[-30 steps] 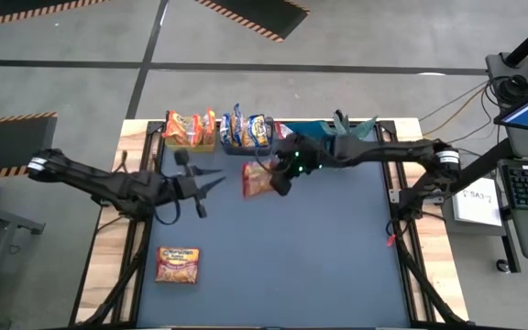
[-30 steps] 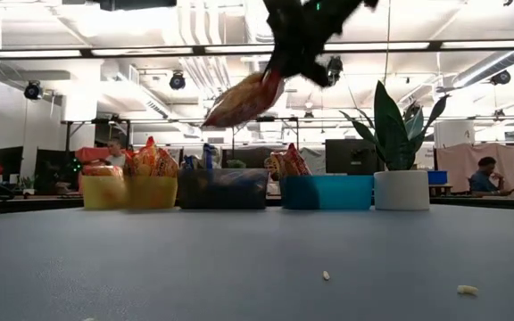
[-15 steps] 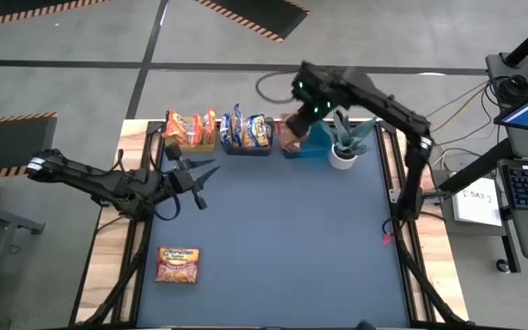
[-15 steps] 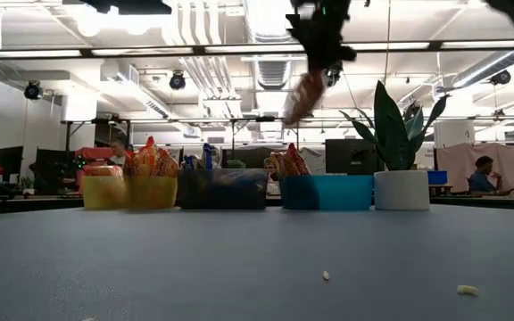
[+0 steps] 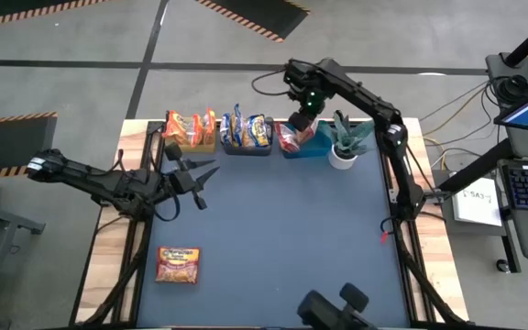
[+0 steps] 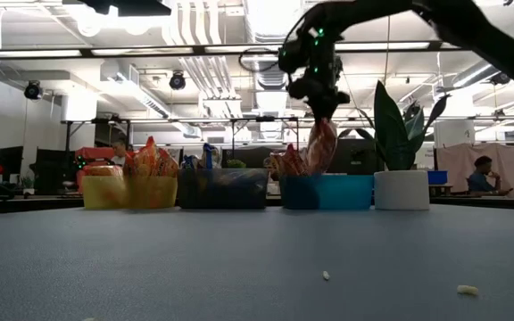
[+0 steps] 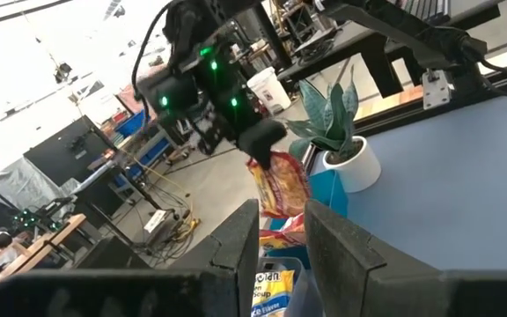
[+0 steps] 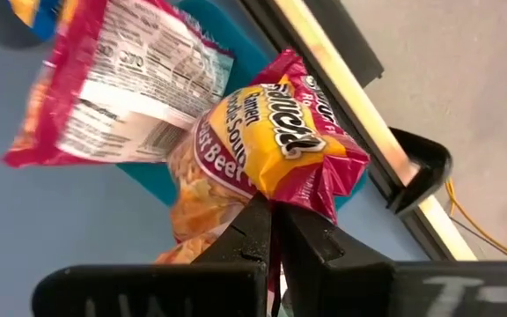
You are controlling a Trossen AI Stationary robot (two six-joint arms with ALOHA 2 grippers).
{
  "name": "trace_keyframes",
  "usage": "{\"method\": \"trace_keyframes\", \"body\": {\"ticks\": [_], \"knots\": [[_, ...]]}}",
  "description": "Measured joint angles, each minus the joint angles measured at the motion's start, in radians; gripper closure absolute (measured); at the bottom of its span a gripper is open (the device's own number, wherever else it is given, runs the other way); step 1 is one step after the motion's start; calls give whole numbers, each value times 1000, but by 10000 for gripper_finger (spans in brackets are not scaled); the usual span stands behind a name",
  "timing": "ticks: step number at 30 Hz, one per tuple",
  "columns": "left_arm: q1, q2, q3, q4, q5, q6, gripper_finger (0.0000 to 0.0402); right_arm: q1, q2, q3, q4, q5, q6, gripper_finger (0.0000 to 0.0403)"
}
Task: Sort Maruchan noodles
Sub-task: Put the red noodle pack into the blue bin
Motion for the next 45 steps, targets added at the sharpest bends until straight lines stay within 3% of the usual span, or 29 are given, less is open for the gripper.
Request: {"method": "trace_keyframes", "body": {"ticks": [17, 23, 32, 45], "knots": [[0, 1, -1, -13, 0, 4, 325, 11, 108, 0, 47, 40, -6, 391], [0, 1, -1, -13, 1, 4, 325, 17, 126, 0, 65, -14, 3, 350], [0, 1, -2, -13, 1, 4, 325, 21, 114, 0, 82, 25, 46, 299], [0, 1, -2, -16, 1, 1, 325, 61, 104, 2, 172, 22, 62, 333]]}}
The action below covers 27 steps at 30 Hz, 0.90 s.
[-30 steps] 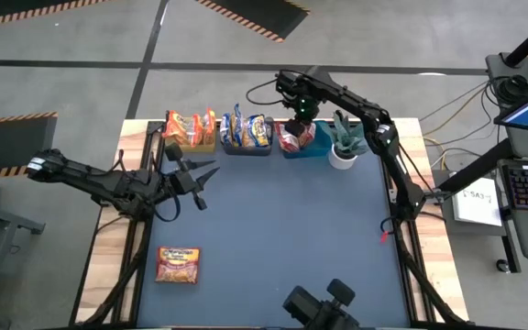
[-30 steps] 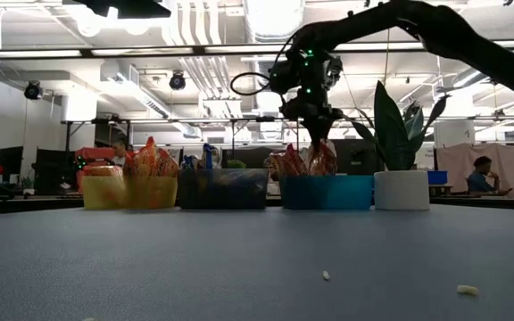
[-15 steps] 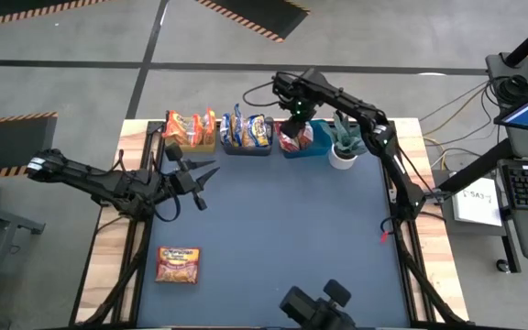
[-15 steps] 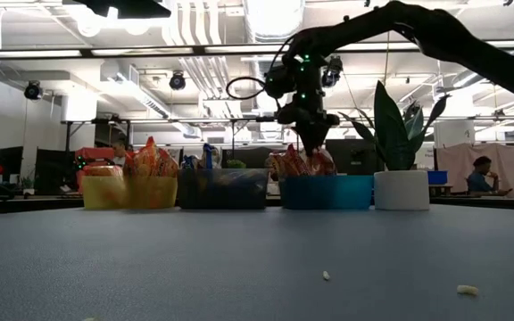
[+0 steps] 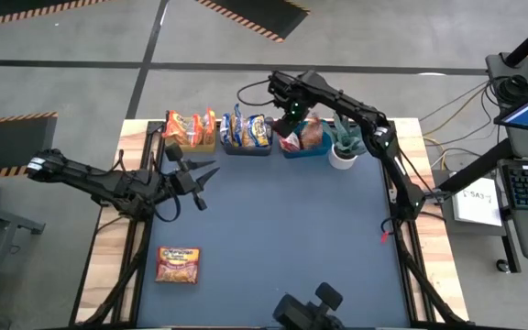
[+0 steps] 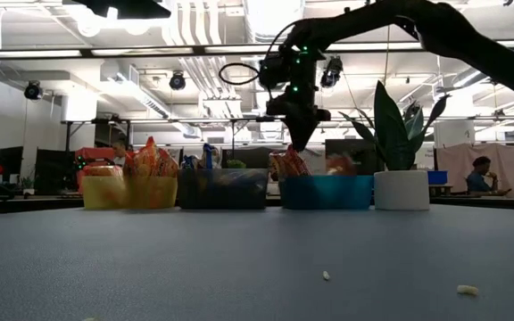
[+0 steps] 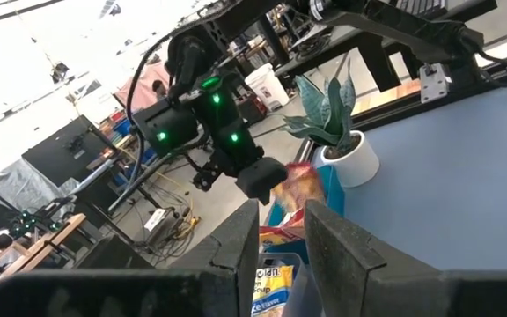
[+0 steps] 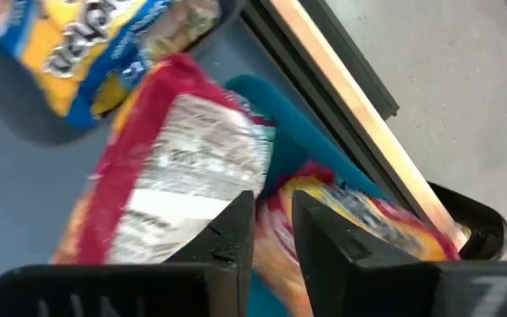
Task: Sort Maruchan noodles
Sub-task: Put the red noodle pack into the blue bin
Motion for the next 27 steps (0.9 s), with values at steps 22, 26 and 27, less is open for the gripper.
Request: {"method": "trace_keyframes", "body": {"ticks": [22, 26, 27], "knots": [[0, 0, -10, -81, 1, -170, 325, 498, -313, -239, 325, 3, -66, 351], [0, 0, -11, -119, 1, -237, 325, 563, -408, -453, 484, 4, -58, 351], [0, 0, -11, -129, 2, -255, 325, 576, -434, -512, 532, 4, -56, 351]]}}
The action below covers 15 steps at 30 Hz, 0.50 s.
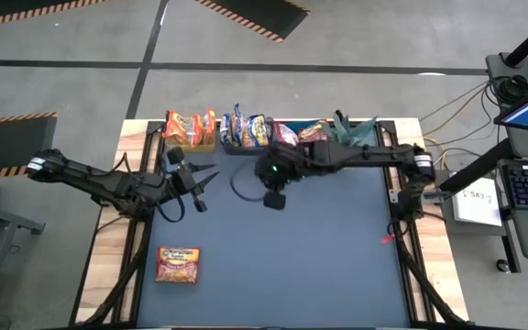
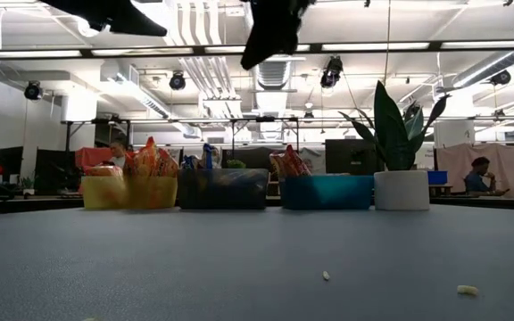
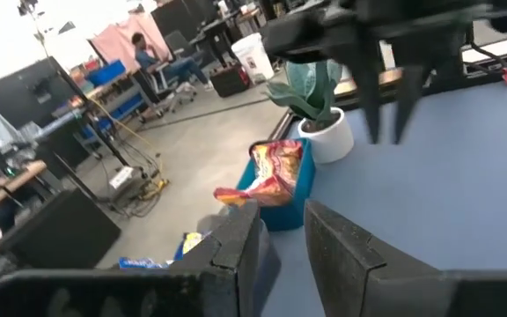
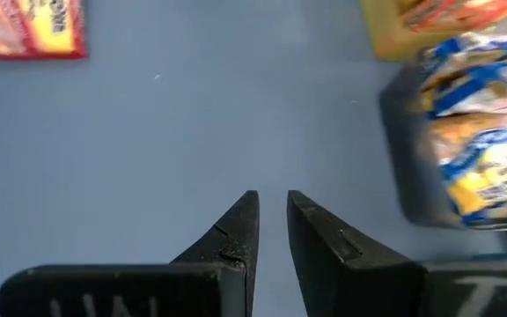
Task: Sort Maruchan noodles
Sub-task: Put the red noodle pack into the blue bin
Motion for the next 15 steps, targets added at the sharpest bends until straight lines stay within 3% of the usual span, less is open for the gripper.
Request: {"method": "trace_keyframes", "body": {"ticks": [5, 10, 15], "knots": [[0, 0, 0, -44, 0, -68, 325, 60, -111, -299, 269, 0, -10, 351], [0, 12, 0, -50, 0, -101, 325, 108, -172, -596, 718, -12, -38, 351], [0, 50, 0, -82, 2, -225, 325, 119, -202, -773, 969, -108, -105, 351]]}}
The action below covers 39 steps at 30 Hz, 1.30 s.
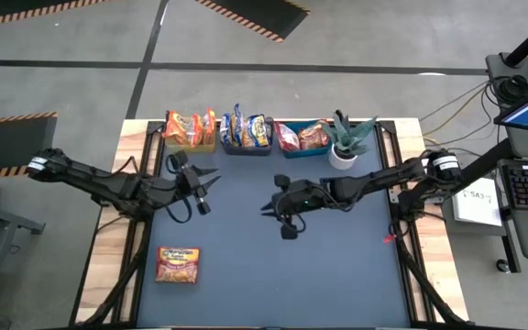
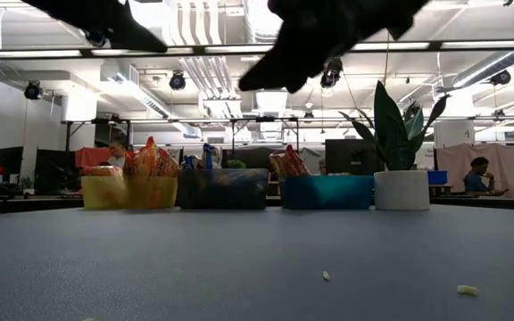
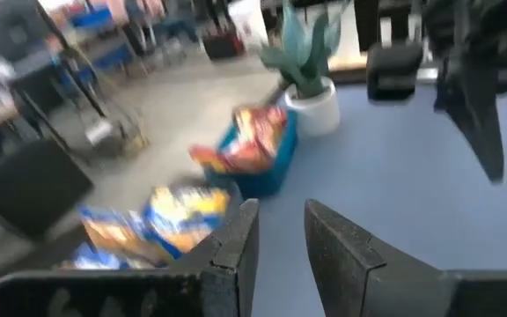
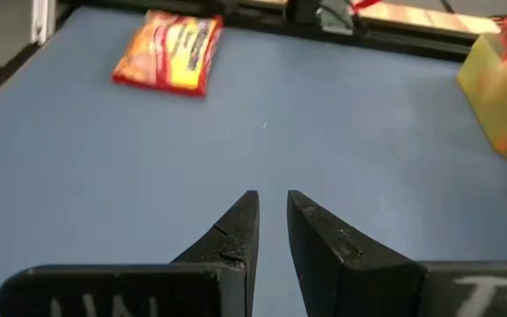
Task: Sort Maruchan noodles
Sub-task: Put the red noodle pack into the blue bin
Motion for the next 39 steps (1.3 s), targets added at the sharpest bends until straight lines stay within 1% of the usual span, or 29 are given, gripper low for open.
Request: {"method": "trace_keyframes", "body": {"ticks": [2, 4, 5, 9, 10, 11, 13, 17, 19, 22, 25, 27, 30, 33, 35, 37, 38, 39], "knots": [[0, 20, 0, -58, 35, -95, 325, 0, -22, -42, 26, -16, -12, 351], [-1, 39, 0, -140, 146, -199, 325, 0, -55, -77, 50, -22, -21, 351], [-2, 50, 0, -176, 239, -254, 325, 0, -77, -91, 63, -23, -24, 351], [-9, 115, 14, -302, 693, -518, 325, 0, -170, -158, 70, -24, -30, 351], [-14, 140, 23, -317, 781, -598, 325, 0, -193, -177, 77, -24, -31, 351], [-25, 168, 34, -331, 841, -666, 326, 0, -215, -196, 99, -24, -35, 351], [-59, 239, 63, -361, 927, -755, 326, 0, -254, -241, 153, -24, -37, 351], [-161, 392, 142, -448, 1077, -802, 326, 0, -314, -323, 229, -24, -23, 351], [-215, 466, 188, -522, 1104, -805, 326, 0, -336, -352, 246, -24, 1, 351], [-275, 566, 279, -664, 1104, -820, 326, 0, -362, -382, 248, -24, 29, 351], [-313, 651, 376, -812, 1071, -842, 326, 0, -376, -402, 254, -24, 49, 351], [-341, 699, 421, -882, 1044, -836, 326, 0, -377, -406, 256, -24, 56, 351], [-376, 752, 436, -942, 1045, -814, 326, 0, -377, -408, 255, -24, 64, 351], [-392, 795, 432, -952, 1032, -794, 326, 4, -375, -408, 255, -24, 59, 351], [-392, 816, 431, -953, 1006, -780, 326, 4, -375, -408, 255, -24, 57, 351], [-391, 828, 435, -952, 952, -759, 326, 4, -375, -408, 255, -24, 58, 351], [-389, 832, 440, -948, 895, -741, 326, 4, -375, -408, 255, -24, 58, 351], [-386, 833, 446, -931, 806, -730, 326, 4, -375, -408, 255, -24, 58, 351]]}}
